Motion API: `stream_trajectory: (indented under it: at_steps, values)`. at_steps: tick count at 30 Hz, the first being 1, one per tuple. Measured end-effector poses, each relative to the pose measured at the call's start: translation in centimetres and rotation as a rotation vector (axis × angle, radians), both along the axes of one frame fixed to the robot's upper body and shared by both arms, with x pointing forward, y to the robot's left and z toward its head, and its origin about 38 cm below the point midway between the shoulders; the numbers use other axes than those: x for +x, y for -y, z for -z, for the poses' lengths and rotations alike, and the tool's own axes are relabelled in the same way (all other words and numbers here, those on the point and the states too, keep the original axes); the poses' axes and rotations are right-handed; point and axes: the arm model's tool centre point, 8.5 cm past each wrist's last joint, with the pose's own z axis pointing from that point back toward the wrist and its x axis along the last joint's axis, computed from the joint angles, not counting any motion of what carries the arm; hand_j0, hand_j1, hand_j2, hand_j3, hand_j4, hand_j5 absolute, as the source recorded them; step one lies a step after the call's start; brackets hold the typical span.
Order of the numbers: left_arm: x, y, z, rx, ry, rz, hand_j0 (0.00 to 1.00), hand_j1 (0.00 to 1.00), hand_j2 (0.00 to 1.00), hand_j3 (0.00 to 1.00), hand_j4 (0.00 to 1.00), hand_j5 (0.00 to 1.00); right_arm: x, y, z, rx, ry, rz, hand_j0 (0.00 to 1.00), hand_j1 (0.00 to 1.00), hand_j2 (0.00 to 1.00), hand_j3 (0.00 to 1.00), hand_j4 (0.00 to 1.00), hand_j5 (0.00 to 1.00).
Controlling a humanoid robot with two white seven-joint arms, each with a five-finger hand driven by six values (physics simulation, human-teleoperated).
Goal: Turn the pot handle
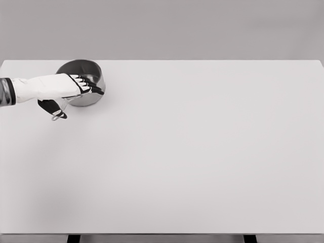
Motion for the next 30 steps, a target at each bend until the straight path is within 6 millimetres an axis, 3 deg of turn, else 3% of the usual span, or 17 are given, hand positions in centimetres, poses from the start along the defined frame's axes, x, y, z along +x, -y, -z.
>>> stream_trajectory:
  at_steps: [30]
  values:
    - [0.9,-2.5,-0.5,0.011,0.018,-0.079,1.0,1.0,1.0,1.0,1.0,1.0,0.0,0.0,0.0,0.0,0.0,0.0,1.0,1.0,1.0,1.0,1.0,1.0]
